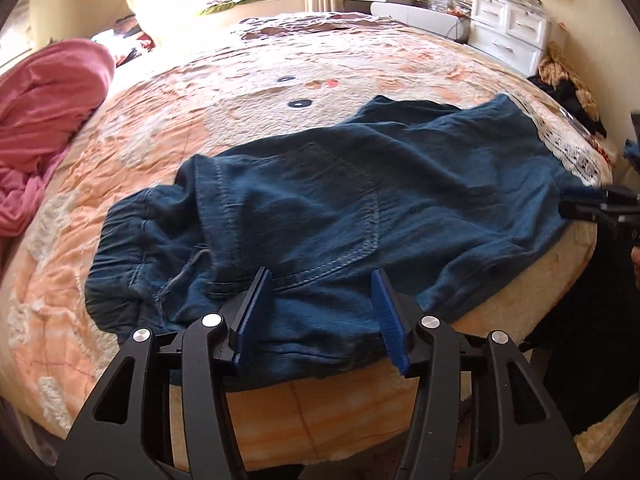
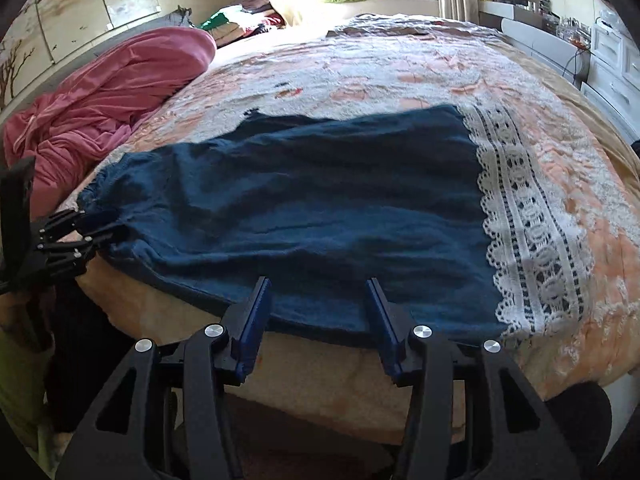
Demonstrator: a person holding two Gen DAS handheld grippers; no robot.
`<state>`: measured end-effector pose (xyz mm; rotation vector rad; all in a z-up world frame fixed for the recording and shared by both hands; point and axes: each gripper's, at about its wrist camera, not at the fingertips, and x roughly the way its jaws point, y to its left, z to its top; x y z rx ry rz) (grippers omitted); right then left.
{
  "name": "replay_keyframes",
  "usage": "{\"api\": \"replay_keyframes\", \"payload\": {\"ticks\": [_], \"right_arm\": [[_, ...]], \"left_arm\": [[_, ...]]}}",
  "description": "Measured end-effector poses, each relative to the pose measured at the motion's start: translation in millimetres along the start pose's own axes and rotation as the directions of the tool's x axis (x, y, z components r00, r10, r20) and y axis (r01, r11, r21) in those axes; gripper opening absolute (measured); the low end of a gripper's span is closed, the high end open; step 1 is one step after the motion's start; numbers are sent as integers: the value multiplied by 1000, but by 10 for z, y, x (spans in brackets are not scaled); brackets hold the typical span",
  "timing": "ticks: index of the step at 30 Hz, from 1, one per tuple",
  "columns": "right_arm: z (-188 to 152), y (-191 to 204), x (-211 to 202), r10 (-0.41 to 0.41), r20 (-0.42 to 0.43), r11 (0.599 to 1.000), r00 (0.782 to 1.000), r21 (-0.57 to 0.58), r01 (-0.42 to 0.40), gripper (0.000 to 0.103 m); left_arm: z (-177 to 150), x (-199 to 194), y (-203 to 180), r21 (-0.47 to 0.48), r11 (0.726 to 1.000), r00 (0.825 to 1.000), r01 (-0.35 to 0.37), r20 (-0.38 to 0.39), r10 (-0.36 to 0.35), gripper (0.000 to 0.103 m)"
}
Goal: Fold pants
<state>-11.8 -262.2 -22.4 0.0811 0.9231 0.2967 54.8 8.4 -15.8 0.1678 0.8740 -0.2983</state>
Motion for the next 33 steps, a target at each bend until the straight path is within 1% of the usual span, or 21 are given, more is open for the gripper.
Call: {"api": "replay_keyframes", "payload": {"ticks": [4,5,7,8,9,11,12,14,18,23,25,27,28,30,31,33], "right_arm": [[-74,-117,-1,48,5,998,999,30,-48,47],[-80,-126,0,53,7,998,999,29,-54,47],[-96,-124,11,55,11,998,998,33,-56,47],[-98,-116,12,51,12,998,999,26,-51,47],[-95,-102,5,47,11,999,999,15,-48,48],[-65,-107,-62,68,17,997,998,20,-68,50],[-46,-130,-110,82,30,996,996,32,-83,51],[7,-204,-235,83,71,995,994,50,-87,54],[167,-449,-427,44,145,994,989,91,-57,58],[435,-786,-509,-13,196,990,981,140,-15,60],[568,-943,-507,-22,212,989,977,149,-10,61],[737,-1112,-436,-36,204,986,978,165,2,61],[796,-1182,-390,-29,197,986,980,168,-4,61],[929,-1338,-274,-42,171,982,984,189,9,61],[1006,-1421,-196,-28,156,981,987,194,-3,61],[1131,-1557,-46,-39,135,976,990,219,8,61]], "left_arm": [[-56,12,249,-62,997,998,56,12,-56,44],[-65,22,306,-77,995,998,65,14,-64,41],[-56,18,333,-94,993,997,74,13,-73,40],[-47,18,303,-85,994,998,66,10,-66,40],[-40,12,257,-66,996,998,62,7,-62,43],[-14,-36,188,-59,994,996,95,5,-94,57],[-6,-60,182,-54,993,995,104,8,-103,58],[65,-132,107,-26,996,996,90,26,-89,59],[315,-213,-16,-10,990,987,142,81,-141,62],[700,-71,-238,31,990,986,139,92,-141,64],[849,23,-317,49,991,988,125,88,-129,65],[1006,143,-385,58,990,988,131,72,-135,65],[1079,212,-404,63,990,989,128,64,-132,65],[1216,377,-435,70,992,993,108,33,-111,65],[1260,438,-445,76,992,994,104,24,-106,65],[1351,586,-451,75,993,995,95,1,-96,65]]}}
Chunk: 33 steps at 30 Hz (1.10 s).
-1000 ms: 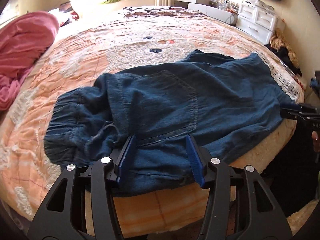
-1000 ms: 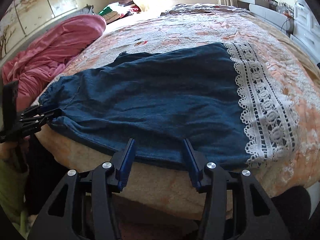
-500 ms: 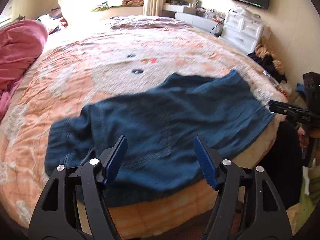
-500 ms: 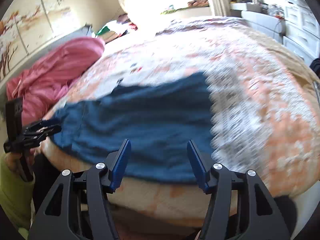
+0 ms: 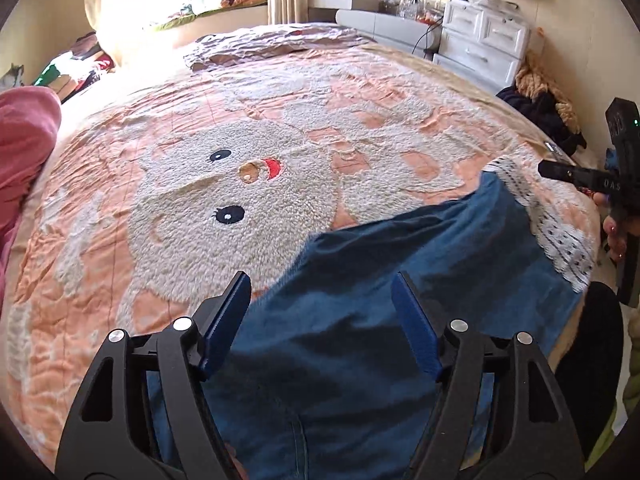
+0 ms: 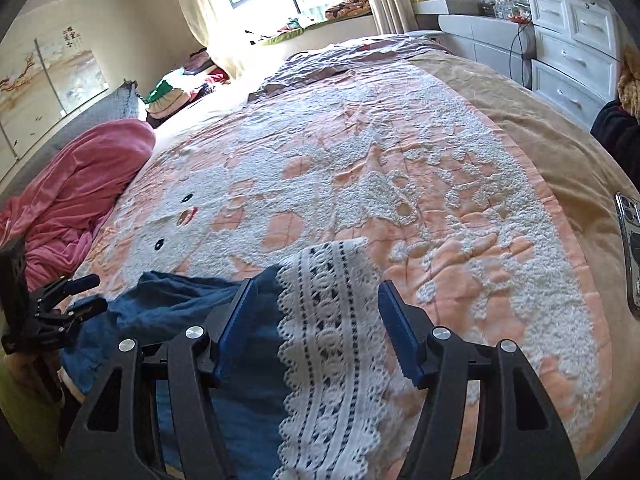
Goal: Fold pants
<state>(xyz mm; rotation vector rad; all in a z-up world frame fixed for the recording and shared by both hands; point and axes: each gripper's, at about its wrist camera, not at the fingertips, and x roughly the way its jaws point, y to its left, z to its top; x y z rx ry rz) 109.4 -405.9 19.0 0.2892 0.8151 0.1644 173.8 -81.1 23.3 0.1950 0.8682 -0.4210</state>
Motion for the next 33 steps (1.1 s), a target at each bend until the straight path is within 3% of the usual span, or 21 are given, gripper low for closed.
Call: {"api": "replay_keyframes", "payload": {"ticks": [5,11,15,18,20,21,23,28,31,33], "right_arm": [[224,-167,352,17,-51,1000,999,25,-15,61],[199,-265,622,64,-113,996,992,66,-56,61],[88,-200,687,74,-145,997,987,19,-72,52],[39,-175,692,74,-148,997,986,-19,-78,45],[6,-180,660,82,-135,996,987,-29,-86,40],[-16,-176,643,88,-132,995,987,-33,-94,35],[-68,-144,588,105,-119,992,987,-58,-112,29],[-61,-35,368,80,-17,989,997,-121,-82,26],[3,97,271,40,64,981,997,-190,-27,26],[74,162,307,-19,100,973,995,-226,41,26]], "left_arm": [[158,316,-14,36,999,999,-2,-46,3,65],[197,686,-29,111,994,992,8,-127,6,65],[165,878,70,39,996,982,84,-173,-76,65],[188,923,105,-15,989,975,144,-168,-145,46],[204,908,71,-29,982,968,187,-165,-189,16],[199,898,26,-22,979,964,205,-169,-206,12],[179,842,-59,19,983,972,185,-152,-180,4],[295,668,24,-47,988,988,146,-41,-148,1],[417,574,34,-45,995,996,85,40,-84,1],[466,646,34,-41,997,998,65,29,-64,1]]}}
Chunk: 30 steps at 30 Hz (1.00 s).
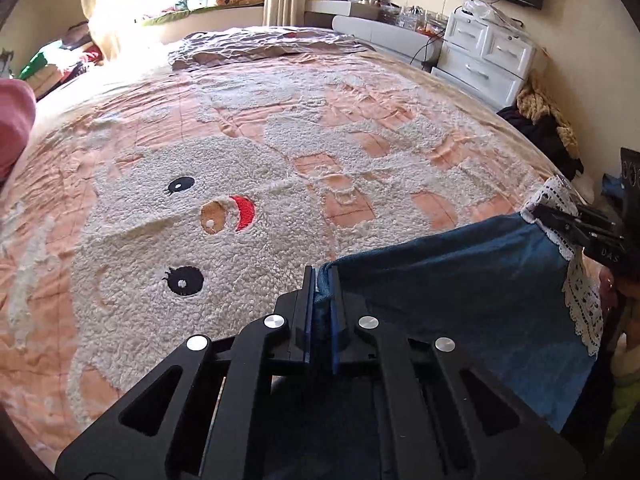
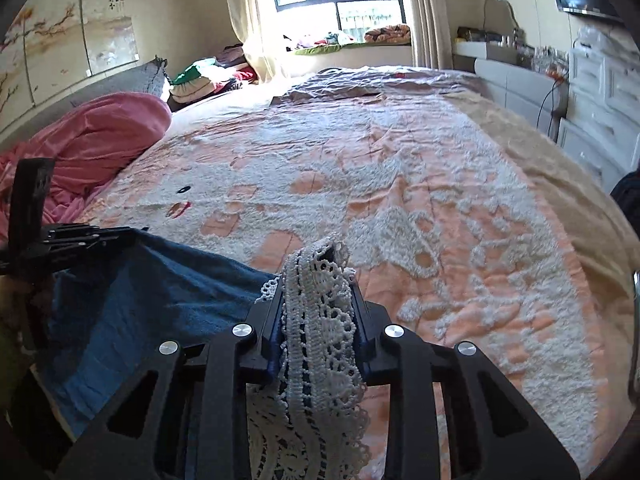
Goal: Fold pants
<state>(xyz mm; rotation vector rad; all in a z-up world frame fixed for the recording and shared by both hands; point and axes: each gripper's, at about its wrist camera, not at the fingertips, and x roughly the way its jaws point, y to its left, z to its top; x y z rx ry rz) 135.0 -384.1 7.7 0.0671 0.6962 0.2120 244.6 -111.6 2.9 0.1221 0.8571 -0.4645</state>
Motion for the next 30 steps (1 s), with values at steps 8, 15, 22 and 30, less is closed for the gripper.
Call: {"api": "replay_keyframes", "payload": {"ticks": [8,15,22,30], "right_arm": [[-3,-342,476,-96,-117,990,988,90,107,36],[-53,-437,165,-69,-49,985,996,158,76,62],[-208,-555,-388,-65,31,963,997,265,55,73],[-699,-255,-883,-46,10,949,999,314,41,77]], "left_arm": [[-120,372,43,-16,997,996,-69,-53,68,14],[-144,160,161,-63,996,998,-56,-43,53,38],[-406,-445,151,-107,993,998,-39,35,43,55],[-941,-978,19,-95,992,993,-87,69,93,59]]}}
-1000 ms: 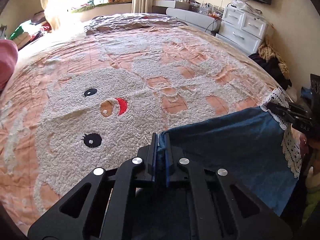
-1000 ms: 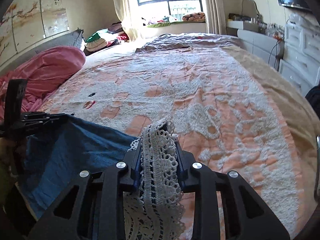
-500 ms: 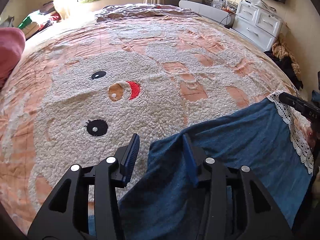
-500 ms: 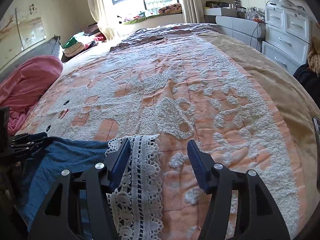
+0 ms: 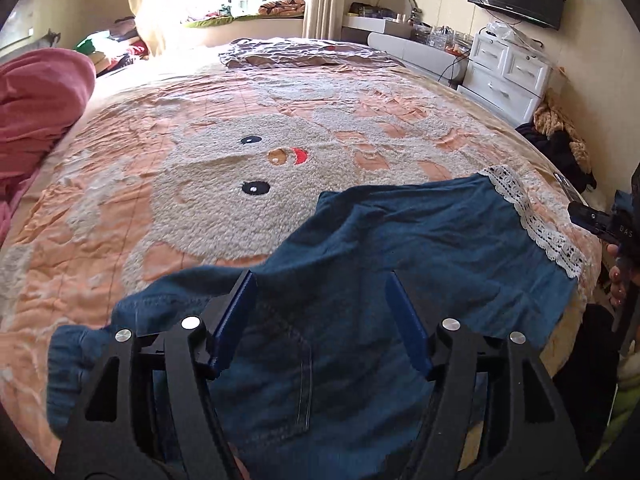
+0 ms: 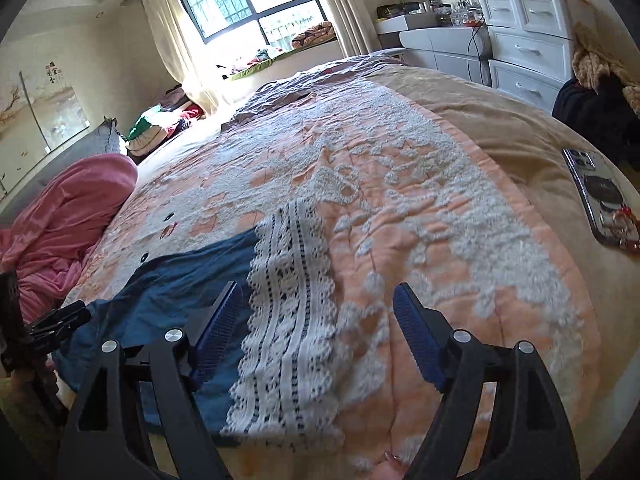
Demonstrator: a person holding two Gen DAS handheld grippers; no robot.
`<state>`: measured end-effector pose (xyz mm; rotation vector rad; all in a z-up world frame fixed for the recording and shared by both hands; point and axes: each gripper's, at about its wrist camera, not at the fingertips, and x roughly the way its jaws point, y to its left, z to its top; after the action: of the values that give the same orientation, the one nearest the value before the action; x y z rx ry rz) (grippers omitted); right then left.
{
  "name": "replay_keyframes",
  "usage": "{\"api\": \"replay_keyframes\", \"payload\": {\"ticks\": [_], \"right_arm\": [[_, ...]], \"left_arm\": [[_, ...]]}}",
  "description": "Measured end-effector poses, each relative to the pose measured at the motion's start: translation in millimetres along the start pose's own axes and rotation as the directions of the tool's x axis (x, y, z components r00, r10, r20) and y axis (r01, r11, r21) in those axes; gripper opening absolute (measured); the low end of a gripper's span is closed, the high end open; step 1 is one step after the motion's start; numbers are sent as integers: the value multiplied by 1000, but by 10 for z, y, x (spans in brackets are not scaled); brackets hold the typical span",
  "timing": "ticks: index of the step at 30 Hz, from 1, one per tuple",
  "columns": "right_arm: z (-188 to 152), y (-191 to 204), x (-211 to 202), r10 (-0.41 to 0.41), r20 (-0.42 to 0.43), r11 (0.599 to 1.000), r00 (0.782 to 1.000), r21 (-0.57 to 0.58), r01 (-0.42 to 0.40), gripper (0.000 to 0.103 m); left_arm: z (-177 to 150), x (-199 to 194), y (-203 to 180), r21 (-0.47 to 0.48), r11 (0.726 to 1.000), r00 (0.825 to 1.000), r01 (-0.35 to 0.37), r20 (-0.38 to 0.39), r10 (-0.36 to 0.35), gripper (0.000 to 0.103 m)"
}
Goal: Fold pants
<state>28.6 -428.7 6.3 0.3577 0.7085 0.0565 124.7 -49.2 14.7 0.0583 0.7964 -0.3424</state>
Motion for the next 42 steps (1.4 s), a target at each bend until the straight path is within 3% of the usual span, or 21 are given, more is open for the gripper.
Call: {"api": "replay_keyframes", "payload": {"ticks": [11,16,19,20,22,26,35,36,38,39,42], "right_arm": [[-416,199,-154,-38,-75,999,996,-33,35,77],[-482,207,-119,-57,-113,998,992,-3,57,77],[-509,139,-27,-22,-167,997,986,64,34,76],[-523,122,-3,13,-180,996,984,89,3,74],[-529,108,13,28,-186,993,982,118,-6,60],[-500,98,-23,55,-162,988,985,148,-31,53],[-491,118,-16,49,-159,987,986,158,-23,51],[-489,137,-3,39,-158,990,987,140,-17,49],[-489,185,-40,-7,-130,996,991,88,18,27],[-484,203,-74,-12,-109,998,994,62,19,21],[-485,207,-146,-18,-97,999,995,28,21,21]], "left_arm": [[-527,-521,221,-30,998,998,-61,-7,61,60],[-645,-630,326,-57,988,989,-145,-6,145,63],[-706,-571,412,-61,973,974,-222,-47,220,63],[-742,-553,446,-69,969,971,-236,-64,232,63],[-796,-508,552,-107,968,972,-226,-95,216,63],[-835,-501,554,-95,968,970,-232,-95,223,63],[-861,-499,551,-87,967,969,-238,-88,231,63],[-867,-494,553,-87,967,968,-241,-88,234,63],[-875,-492,570,-95,965,968,-243,-88,235,63],[-876,-494,579,-91,965,967,-248,-88,240,63],[-873,-508,627,-101,966,969,-239,-86,231,62]]}}
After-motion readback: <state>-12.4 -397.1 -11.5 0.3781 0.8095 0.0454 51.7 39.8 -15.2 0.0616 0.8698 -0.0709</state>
